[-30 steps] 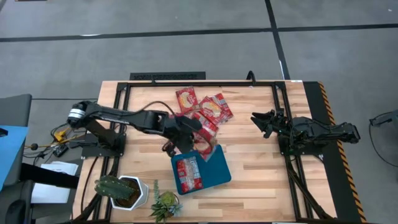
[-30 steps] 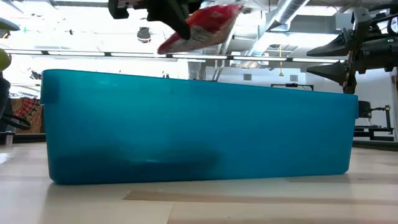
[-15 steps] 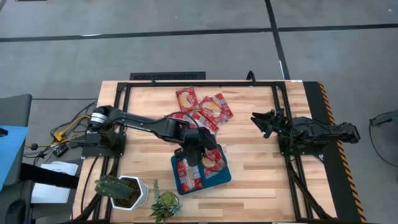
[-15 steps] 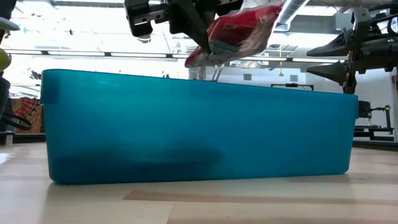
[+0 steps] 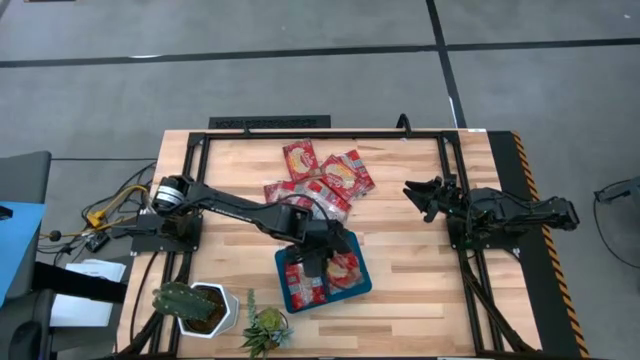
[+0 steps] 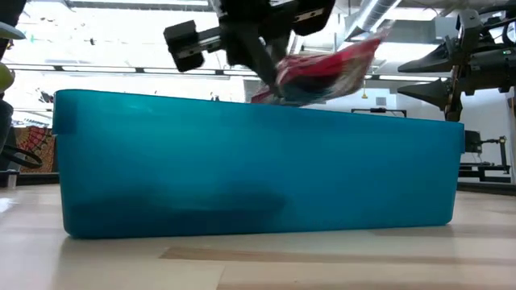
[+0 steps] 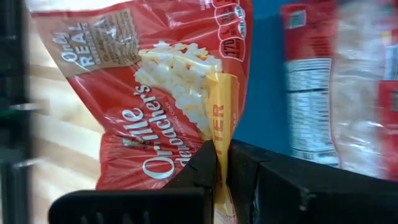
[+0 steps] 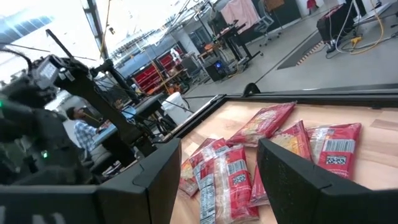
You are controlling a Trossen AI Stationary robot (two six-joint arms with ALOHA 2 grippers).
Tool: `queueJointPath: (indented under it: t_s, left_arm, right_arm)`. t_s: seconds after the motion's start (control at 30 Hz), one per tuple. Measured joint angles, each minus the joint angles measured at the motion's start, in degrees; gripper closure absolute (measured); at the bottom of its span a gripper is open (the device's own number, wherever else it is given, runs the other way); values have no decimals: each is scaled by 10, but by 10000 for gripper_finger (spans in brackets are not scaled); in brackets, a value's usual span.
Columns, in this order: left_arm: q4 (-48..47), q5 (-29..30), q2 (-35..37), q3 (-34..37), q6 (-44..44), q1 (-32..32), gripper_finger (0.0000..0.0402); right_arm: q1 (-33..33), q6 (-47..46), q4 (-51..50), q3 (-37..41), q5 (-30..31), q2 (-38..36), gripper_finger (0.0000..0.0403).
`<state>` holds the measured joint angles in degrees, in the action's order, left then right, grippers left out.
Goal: Sort popcorn bags into baskets
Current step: Put the popcorn bag into the blue bin
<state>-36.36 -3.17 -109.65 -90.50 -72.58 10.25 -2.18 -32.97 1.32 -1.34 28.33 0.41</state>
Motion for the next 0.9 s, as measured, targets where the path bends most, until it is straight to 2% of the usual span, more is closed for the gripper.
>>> queueJointPath:
  t_s: [0.6,0.9]
  left_arm:
    - [-2,-39,-12,0,-19,-4,395]
    - [21,-47,-21,0,-35,-8,382]
  right_arm:
    - [0,0,-1,0,0,8,168]
    - [0,0,0,0,0,8,168]
